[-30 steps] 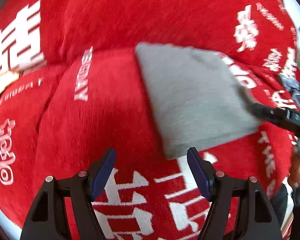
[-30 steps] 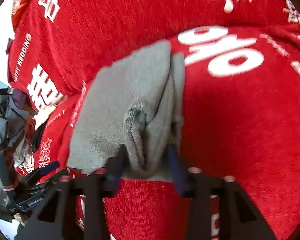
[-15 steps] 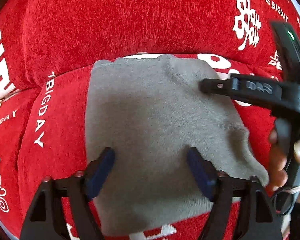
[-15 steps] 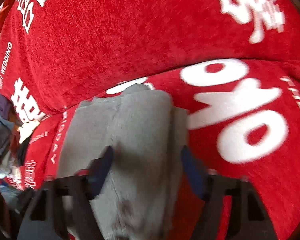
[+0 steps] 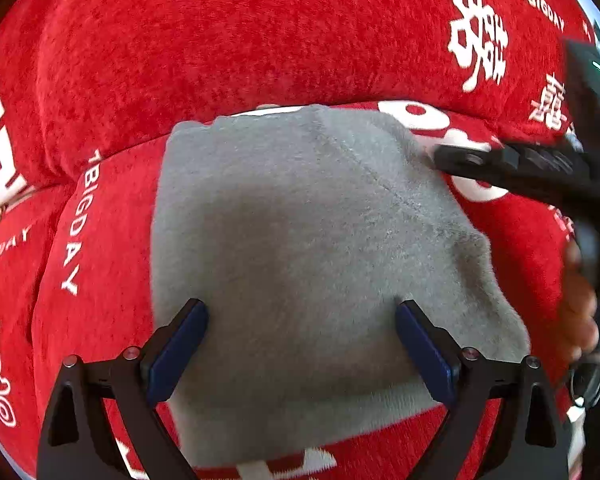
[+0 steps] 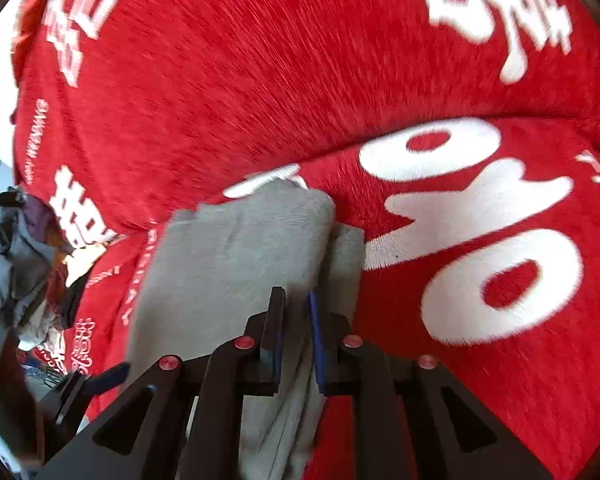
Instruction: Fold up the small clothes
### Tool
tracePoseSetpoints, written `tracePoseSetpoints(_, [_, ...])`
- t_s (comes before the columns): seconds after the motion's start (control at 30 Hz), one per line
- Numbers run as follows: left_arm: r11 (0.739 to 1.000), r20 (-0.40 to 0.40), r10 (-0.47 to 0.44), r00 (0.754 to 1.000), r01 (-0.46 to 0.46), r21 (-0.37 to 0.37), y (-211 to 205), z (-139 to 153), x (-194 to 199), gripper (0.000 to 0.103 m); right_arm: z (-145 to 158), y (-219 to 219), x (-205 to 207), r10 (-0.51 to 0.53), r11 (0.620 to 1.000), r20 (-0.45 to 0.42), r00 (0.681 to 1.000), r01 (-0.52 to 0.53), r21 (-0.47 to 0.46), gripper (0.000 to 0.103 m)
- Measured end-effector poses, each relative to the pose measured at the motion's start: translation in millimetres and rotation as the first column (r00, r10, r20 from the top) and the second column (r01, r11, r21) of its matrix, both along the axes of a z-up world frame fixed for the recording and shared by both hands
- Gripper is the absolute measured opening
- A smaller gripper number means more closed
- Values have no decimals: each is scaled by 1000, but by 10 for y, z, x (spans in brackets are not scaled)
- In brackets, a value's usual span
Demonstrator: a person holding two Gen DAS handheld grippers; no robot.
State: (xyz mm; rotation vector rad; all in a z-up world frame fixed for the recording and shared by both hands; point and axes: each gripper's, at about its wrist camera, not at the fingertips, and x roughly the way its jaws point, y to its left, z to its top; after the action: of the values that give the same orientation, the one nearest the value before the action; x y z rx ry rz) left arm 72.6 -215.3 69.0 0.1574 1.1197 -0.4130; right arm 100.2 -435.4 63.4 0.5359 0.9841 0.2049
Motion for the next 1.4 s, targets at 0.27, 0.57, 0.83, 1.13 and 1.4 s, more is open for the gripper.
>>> tracePoseSetpoints(0.27, [988,-68,124,990,-130,-80,393,-19,74,95,141,526,-429,199,970,76,977,-207,127,64])
tracePoseSetpoints(0.57, [972,-123,177,976,-193,-136,867,-22,72,95,199,385,-600,115,993,31,993,-115,-30,57])
tracePoseSetpoints(0.83, [969,-87,234,968,-239,-55,701,-67,460,95,338,828,-229,172,981,31,985,-169,-94,79])
tracePoseSetpoints(1.13, [975,-37,213,976,-215,-55,763,-51,459,95,343,660,-163,60,955,-13,998,-61,-290,79])
tracePoseSetpoints(1.4, [975,-38,221,975,-220,22,582,-216,807,95,24,940,630,156,930,-192,969,-210,-301,79])
